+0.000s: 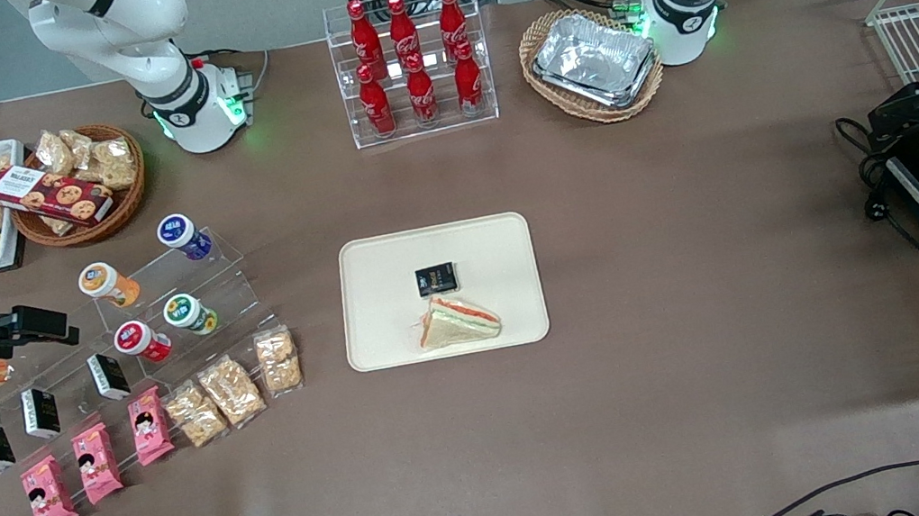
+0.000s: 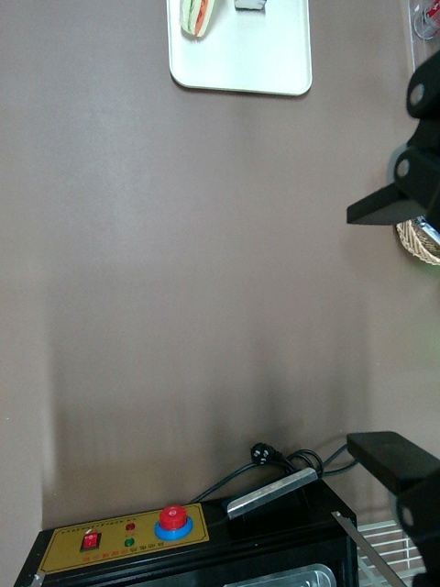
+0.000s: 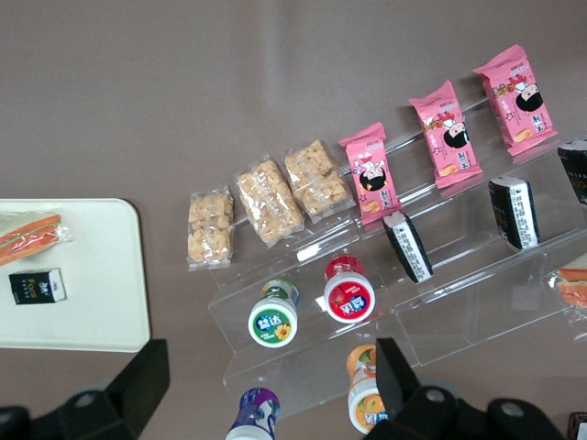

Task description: Place green gum on tray

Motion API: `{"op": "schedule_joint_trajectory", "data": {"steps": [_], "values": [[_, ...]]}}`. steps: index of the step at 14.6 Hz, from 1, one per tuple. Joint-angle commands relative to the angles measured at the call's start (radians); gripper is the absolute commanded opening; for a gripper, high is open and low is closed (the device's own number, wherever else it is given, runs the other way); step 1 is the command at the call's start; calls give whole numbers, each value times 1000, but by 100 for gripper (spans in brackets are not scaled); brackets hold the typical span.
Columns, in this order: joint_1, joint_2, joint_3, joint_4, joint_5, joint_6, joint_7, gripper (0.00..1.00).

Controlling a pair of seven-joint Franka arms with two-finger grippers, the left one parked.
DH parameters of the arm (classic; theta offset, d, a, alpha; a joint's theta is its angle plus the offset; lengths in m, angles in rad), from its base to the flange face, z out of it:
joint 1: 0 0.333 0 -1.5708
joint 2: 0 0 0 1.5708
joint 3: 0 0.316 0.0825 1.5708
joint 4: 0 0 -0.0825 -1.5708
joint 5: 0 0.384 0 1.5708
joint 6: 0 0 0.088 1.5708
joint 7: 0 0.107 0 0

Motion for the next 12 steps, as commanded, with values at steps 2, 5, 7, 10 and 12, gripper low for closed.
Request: {"op": "schedule_joint_trajectory", "data": {"steps": [2, 5, 7, 10, 12], "values": [[-8, 2, 5, 3, 16, -8, 3, 100], [-8, 1, 5, 5, 17, -8, 1, 100], [-6, 2, 3, 5, 16, -8, 1, 100], [-24, 12, 3, -3, 17, -34, -5, 100], [-24, 13, 3, -3, 17, -36, -4, 100]]}}
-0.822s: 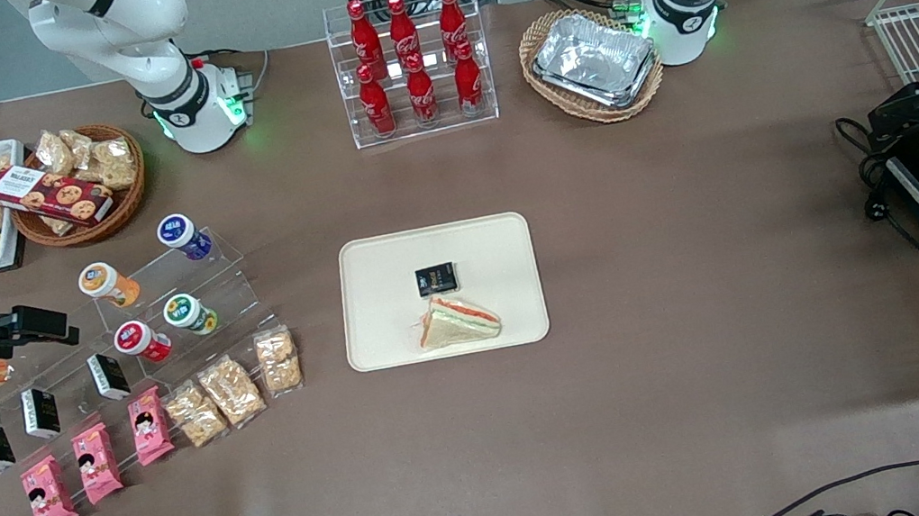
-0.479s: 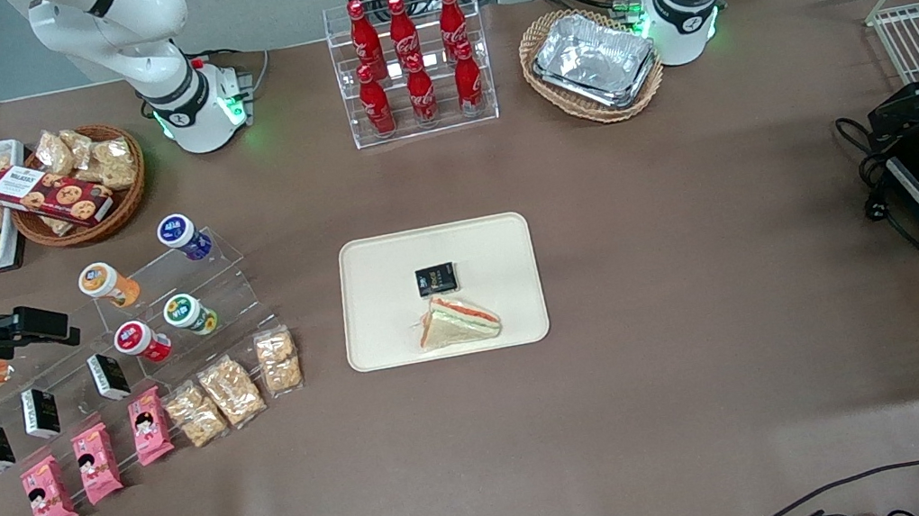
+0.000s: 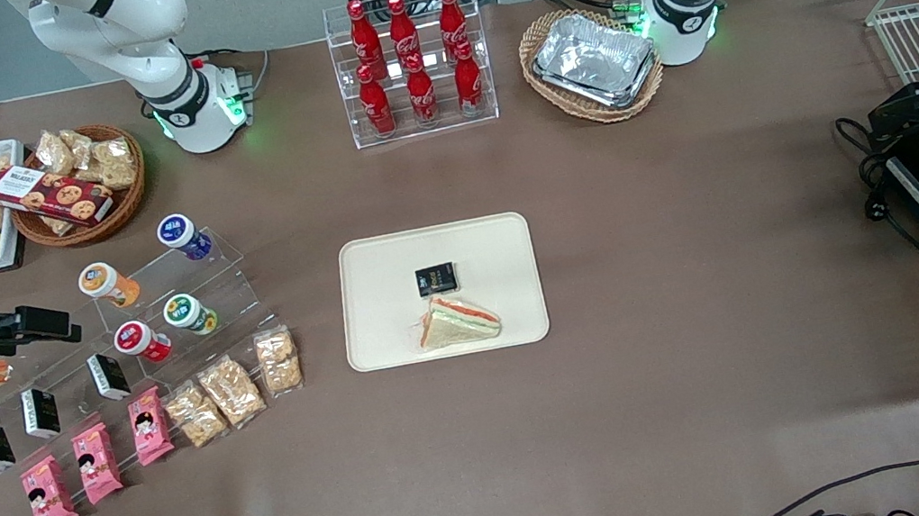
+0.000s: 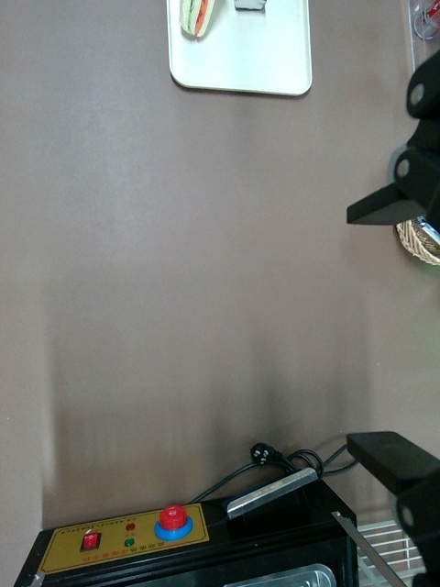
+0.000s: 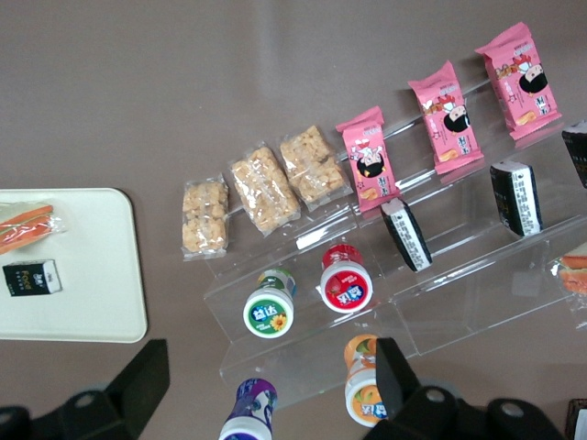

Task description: Place green gum on tray

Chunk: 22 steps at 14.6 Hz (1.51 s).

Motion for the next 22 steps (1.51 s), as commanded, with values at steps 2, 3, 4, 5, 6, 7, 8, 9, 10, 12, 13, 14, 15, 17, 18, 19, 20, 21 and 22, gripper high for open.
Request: {"op": "schedule_joint_trajectory", "data": {"steps": [2, 3, 4, 5, 6, 7, 8, 9, 10, 12, 13, 14, 15, 17, 18, 19, 20, 21, 22], "values": [[-9, 6, 6, -2, 16, -13, 0, 100], [-6, 4, 8, -2, 13, -13, 1, 100], [-8, 4, 8, -5, 13, -13, 3, 100], [-8, -3, 8, -24, 14, -8, 3, 100], [-8, -14, 8, -40, 13, -7, 4, 100], [-8, -25, 8, -57, 13, -7, 6, 100], [-8, -41, 8, -84, 14, -2, 6, 100], [-8, -63, 8, -118, 14, 7, 12, 100], [-6, -90, 10, -159, 14, 27, 27, 100], [-3, -164, 16, -271, 14, 85, 55, 100], [4, -199, 16, -325, 14, 119, 55, 100], [6, -230, 16, -371, 14, 148, 55, 100], [6, -253, 16, -406, 14, 168, 55, 100], [8, -285, 19, -459, 14, 203, 56, 100], [8, -295, 19, -479, 14, 222, 58, 100], [6, -295, 19, -489, 14, 233, 59, 100], [6, -295, 17, -497, 14, 231, 58, 100], [6, -296, 19, -518, 13, 231, 58, 100], [6, -299, 19, -541, 11, 239, 56, 100]]}}
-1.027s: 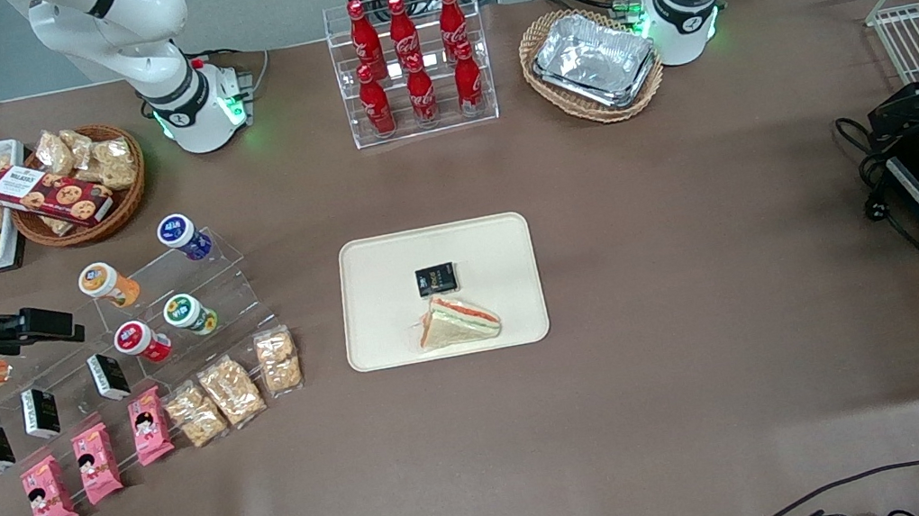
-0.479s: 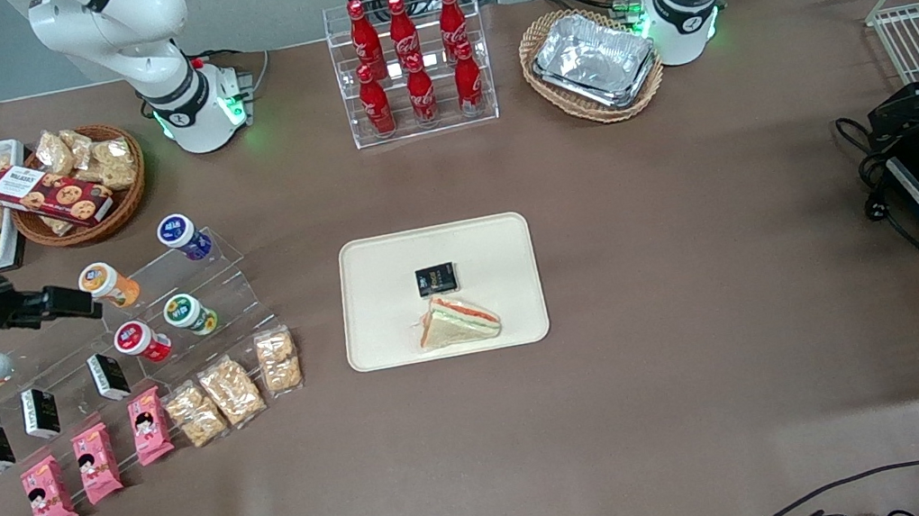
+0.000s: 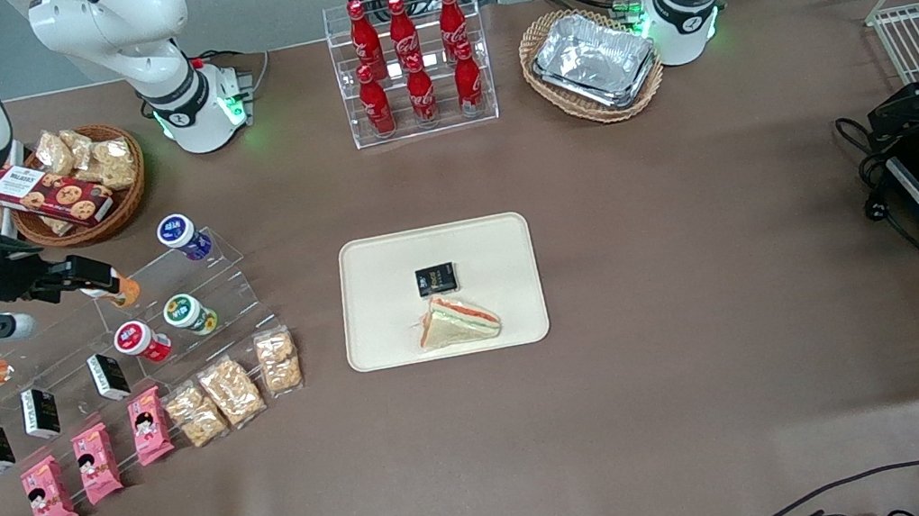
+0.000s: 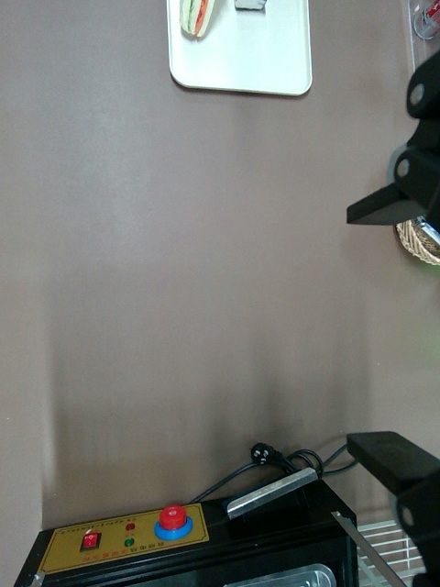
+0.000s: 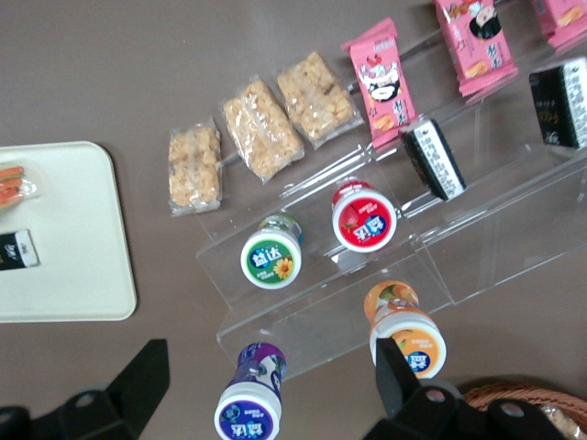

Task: Place green gum on tray
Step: 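Move the open right gripper down over the green-and-white gum bottle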

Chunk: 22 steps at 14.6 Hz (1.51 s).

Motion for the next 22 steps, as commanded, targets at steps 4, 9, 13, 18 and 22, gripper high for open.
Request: {"op": "schedule_joint_trajectory", "data": {"steps": [4, 9, 13, 18, 22], "values": [[40, -33, 0, -212, 14, 203, 9, 100], [63, 13, 0, -274, 16, 337, 9, 100], [75, 88, 0, -321, 16, 476, 9, 100], [89, 114, -1, -335, 14, 524, 9, 100], [107, 119, -1, -347, 14, 523, 9, 100]]}}
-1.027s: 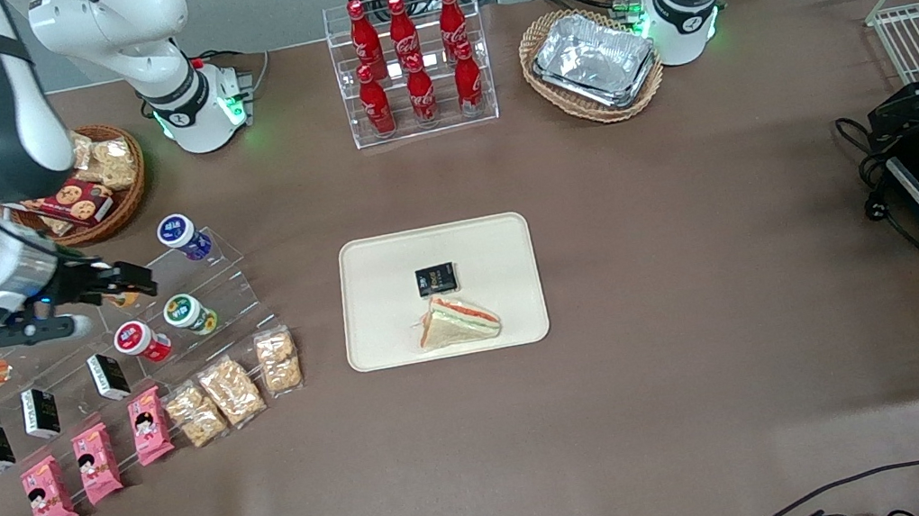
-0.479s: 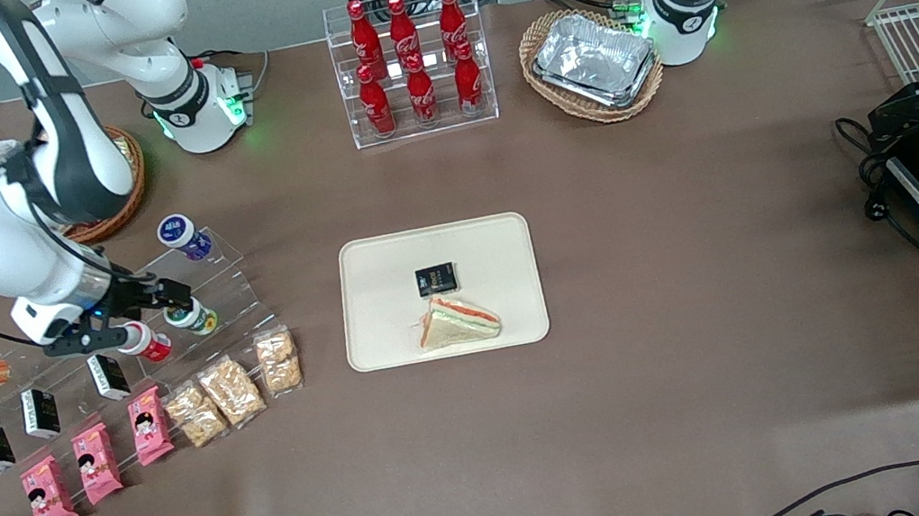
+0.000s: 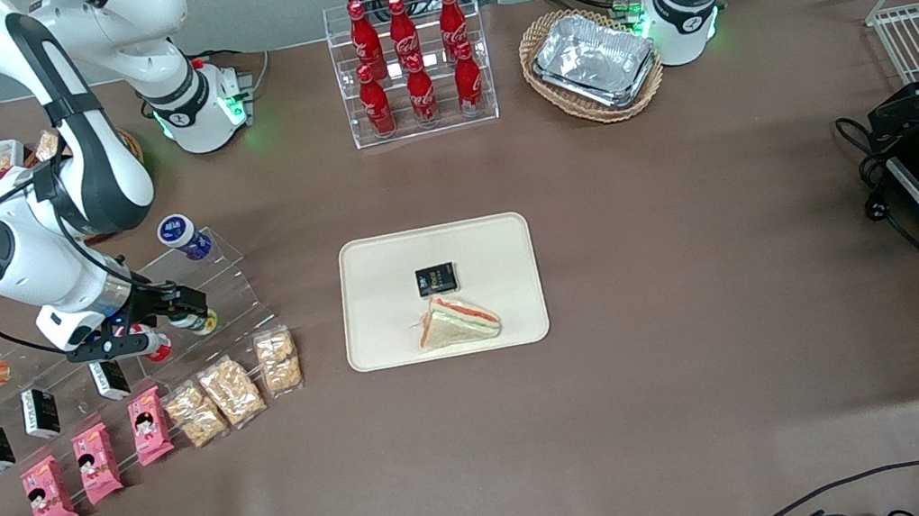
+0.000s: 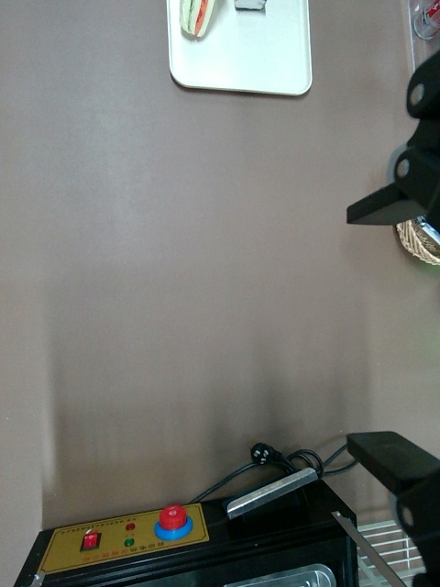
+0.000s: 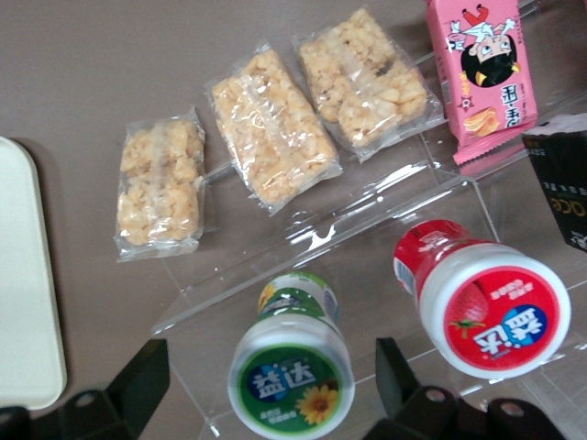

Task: Place green gum on tray
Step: 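Move the open right gripper down over the green-and-white gum bottle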

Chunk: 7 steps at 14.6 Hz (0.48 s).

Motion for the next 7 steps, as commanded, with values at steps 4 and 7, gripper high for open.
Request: {"op": "schedule_joint_trajectory", "data": {"steps": [4, 7], "values": [[20, 16, -6, -26, 13, 18, 0, 100], [20, 15, -6, -41, 13, 16, -1, 100]]}}
